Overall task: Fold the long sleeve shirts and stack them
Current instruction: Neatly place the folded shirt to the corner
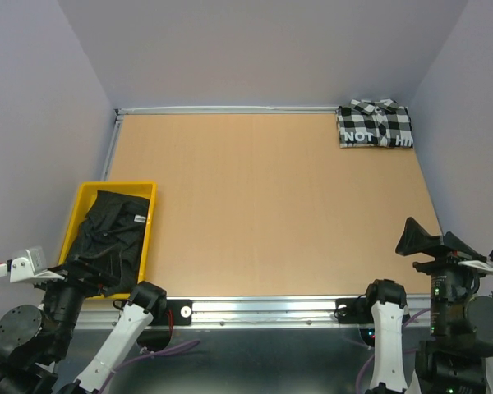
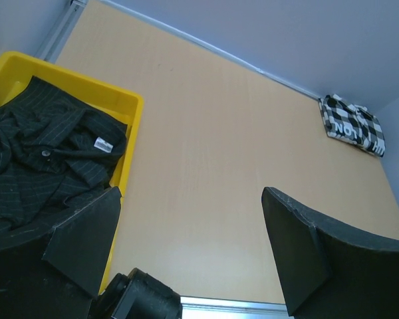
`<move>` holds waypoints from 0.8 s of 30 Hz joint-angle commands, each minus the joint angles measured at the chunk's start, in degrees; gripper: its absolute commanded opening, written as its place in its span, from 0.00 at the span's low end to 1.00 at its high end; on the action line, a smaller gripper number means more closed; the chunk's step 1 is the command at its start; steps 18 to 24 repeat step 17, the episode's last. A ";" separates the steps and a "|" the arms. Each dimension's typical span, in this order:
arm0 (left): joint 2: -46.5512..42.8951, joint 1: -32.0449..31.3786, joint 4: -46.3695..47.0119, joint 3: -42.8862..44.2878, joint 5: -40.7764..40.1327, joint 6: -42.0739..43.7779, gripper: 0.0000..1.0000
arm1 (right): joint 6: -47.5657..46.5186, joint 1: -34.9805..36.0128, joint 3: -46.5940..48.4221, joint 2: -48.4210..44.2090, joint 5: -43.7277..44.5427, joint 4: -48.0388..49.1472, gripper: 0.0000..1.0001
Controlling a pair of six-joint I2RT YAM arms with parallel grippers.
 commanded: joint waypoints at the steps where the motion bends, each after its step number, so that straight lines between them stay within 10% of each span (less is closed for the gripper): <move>1: -0.37 -0.14 1.42 -0.21 -0.38 0.56 0.99 | -0.46 -0.05 1.49 -1.14 -1.47 -1.23 1.00; 24: -0.46 -0.49 1.42 -1.43 -0.73 -0.76 0.99 | -0.29 0.04 0.97 -1.40 -1.82 -1.49 1.00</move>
